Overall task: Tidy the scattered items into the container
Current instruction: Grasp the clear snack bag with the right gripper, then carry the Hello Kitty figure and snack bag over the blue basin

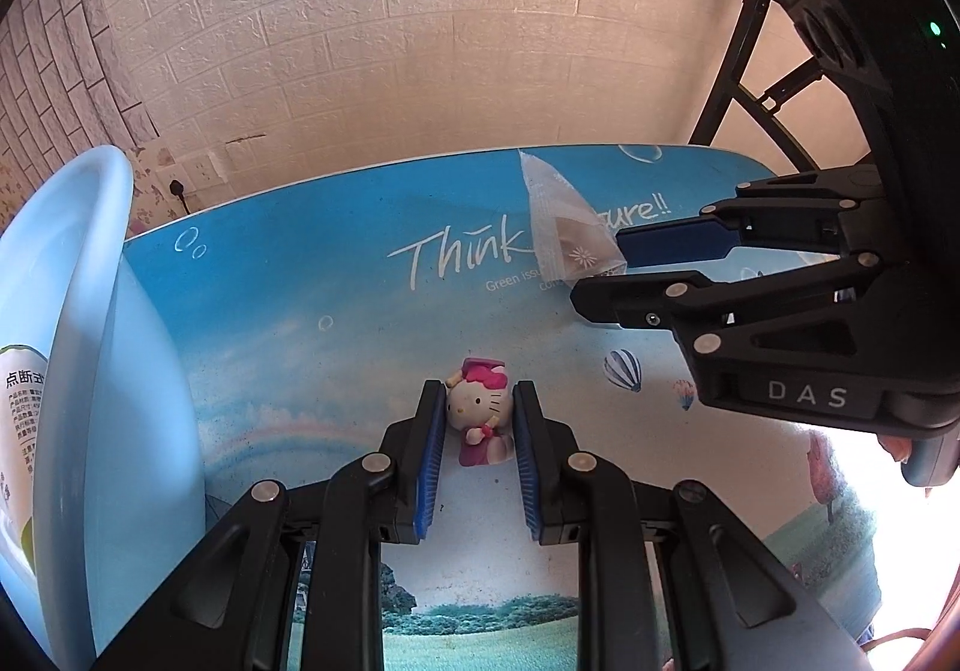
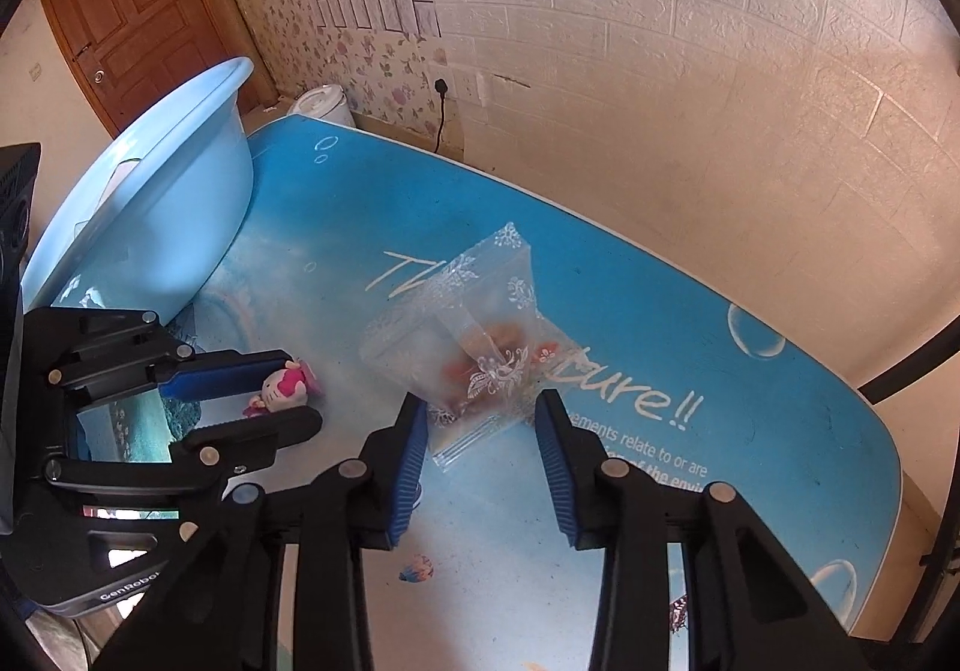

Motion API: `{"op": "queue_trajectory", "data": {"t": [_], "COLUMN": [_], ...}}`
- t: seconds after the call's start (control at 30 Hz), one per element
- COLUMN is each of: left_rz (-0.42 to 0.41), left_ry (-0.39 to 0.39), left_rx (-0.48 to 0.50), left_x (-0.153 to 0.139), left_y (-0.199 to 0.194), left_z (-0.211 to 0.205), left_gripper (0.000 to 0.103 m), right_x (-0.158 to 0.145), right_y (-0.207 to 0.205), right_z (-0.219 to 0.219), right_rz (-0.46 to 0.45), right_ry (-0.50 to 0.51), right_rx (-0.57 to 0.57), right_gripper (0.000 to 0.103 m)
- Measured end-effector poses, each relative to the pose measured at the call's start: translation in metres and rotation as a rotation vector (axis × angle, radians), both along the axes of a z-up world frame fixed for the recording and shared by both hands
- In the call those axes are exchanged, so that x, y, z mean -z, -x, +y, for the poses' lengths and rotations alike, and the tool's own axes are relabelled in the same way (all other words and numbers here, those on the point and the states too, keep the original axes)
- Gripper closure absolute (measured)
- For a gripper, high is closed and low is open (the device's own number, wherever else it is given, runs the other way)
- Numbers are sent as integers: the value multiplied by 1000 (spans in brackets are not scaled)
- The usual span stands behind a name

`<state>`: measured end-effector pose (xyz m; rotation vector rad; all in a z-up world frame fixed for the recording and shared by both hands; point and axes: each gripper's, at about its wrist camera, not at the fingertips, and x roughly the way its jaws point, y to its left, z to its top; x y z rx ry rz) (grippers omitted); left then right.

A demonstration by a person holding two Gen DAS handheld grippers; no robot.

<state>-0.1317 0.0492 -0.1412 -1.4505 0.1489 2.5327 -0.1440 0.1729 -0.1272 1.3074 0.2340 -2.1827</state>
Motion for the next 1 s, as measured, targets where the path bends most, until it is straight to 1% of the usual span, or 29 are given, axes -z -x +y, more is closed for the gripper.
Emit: {"op": "queue_trajectory", "data": {"t": [0.03,0.07,0.17,0.3,0.43,0.67,1.0], "left_rz": [0,-1,-4,-15,3,49,118], "left_ry": [-1,-3,-8,-24,-25,-43,-71], "left_rx": [-1,-2,-4,-5,11,27,14], "left_x": [0,0,0,-2,-10,-37,-79], "left_y": [0,0,0,-4,-15,-30,-54], "left_z": [0,0,-1,0,3,8,-5], "left_gripper": [82,82,82,82,82,82,82], "right_x": [-1,4,3,0,-8,-33,-79], "right_y": [-1,4,-2,-18,-39,-64,-96], "right_z": [2,-1,6,18,28,40,28], "right_rz": [-5,-14,-29,-33,-26,12,90], "right_ry": [7,15,24,20,21,45,66], "right_rx": [-3,-9,-15,-3,5,45,25], "right_gripper": [76,85,88,89,89,89,90]}}
